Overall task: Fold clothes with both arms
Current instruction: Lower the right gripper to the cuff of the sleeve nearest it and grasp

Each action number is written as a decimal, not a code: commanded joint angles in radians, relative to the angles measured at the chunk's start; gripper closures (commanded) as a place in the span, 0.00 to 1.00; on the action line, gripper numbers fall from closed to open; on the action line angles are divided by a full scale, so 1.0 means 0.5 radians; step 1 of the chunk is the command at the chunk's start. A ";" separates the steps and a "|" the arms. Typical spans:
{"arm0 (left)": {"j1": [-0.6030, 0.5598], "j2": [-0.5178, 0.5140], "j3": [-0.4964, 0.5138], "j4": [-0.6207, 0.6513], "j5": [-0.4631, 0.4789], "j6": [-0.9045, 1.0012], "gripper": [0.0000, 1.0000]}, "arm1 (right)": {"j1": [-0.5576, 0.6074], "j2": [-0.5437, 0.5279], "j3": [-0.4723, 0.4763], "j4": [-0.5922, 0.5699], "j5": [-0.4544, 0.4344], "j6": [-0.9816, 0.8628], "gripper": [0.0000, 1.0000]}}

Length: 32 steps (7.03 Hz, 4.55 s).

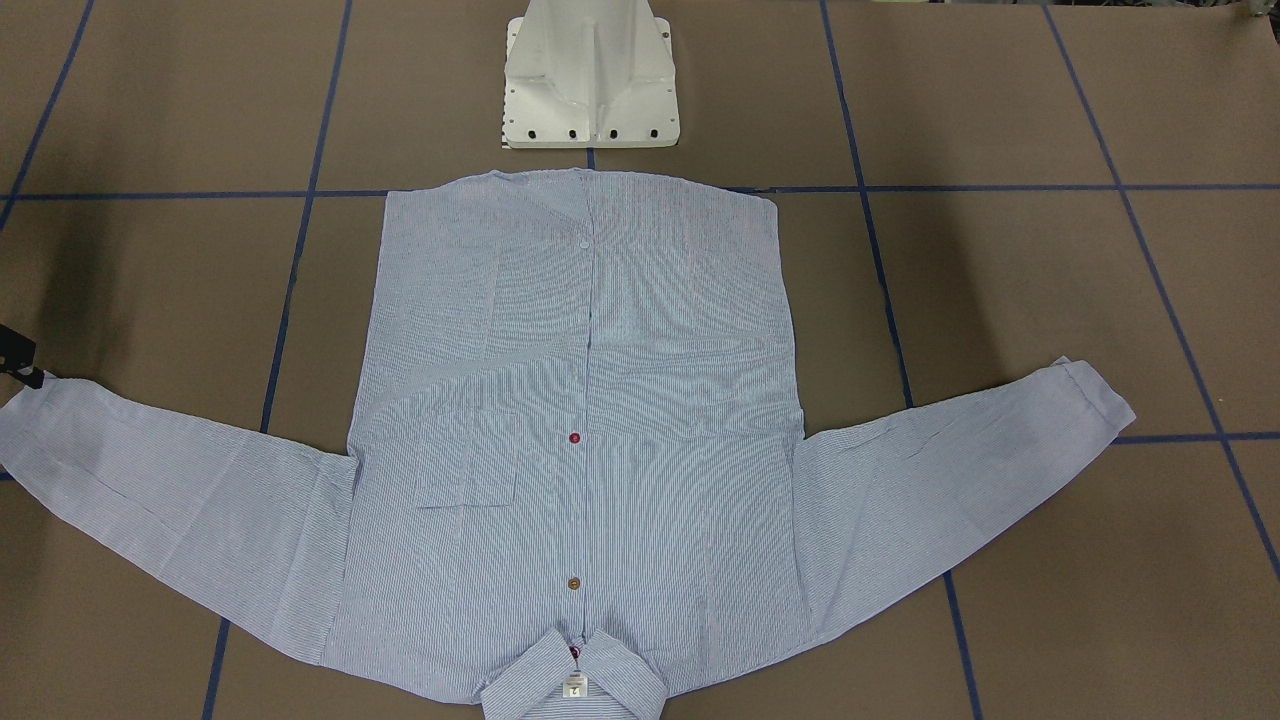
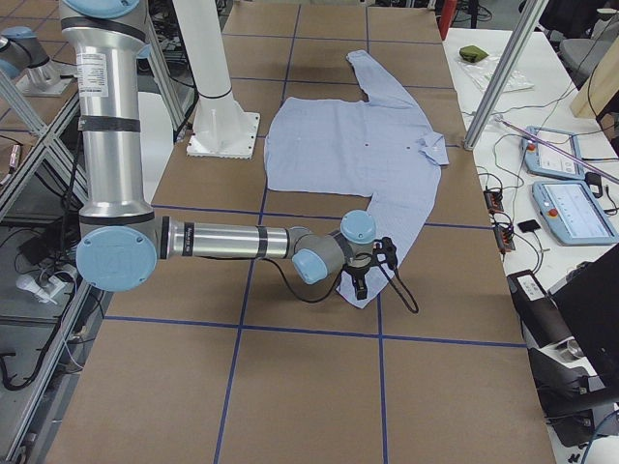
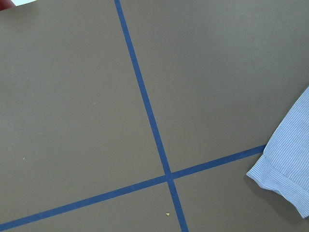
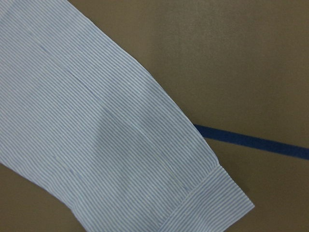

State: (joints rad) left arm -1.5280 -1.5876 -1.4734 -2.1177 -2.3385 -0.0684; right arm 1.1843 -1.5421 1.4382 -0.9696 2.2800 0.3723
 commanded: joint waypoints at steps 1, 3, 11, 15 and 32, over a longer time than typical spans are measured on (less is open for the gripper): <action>0.000 0.000 -0.014 -0.038 0.001 -0.056 0.00 | 0.009 0.084 -0.173 0.000 0.005 -0.226 0.02; 0.000 0.000 -0.026 -0.035 0.001 -0.066 0.00 | 0.036 0.117 -0.247 -0.009 0.014 -0.238 0.11; -0.003 0.003 -0.026 -0.038 0.001 -0.066 0.00 | 0.061 0.240 -0.382 -0.101 0.026 -0.287 0.34; -0.003 0.003 -0.035 -0.038 0.001 -0.066 0.00 | 0.052 0.234 -0.440 -0.113 0.060 -0.287 0.34; -0.003 0.006 -0.072 -0.035 -0.002 -0.069 0.00 | 0.113 0.323 -0.242 -0.273 0.299 -0.019 1.00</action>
State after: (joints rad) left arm -1.5294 -1.5846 -1.5071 -2.1353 -2.3393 -0.1028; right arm 1.2442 -1.3841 1.2676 -1.1056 2.4036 0.2848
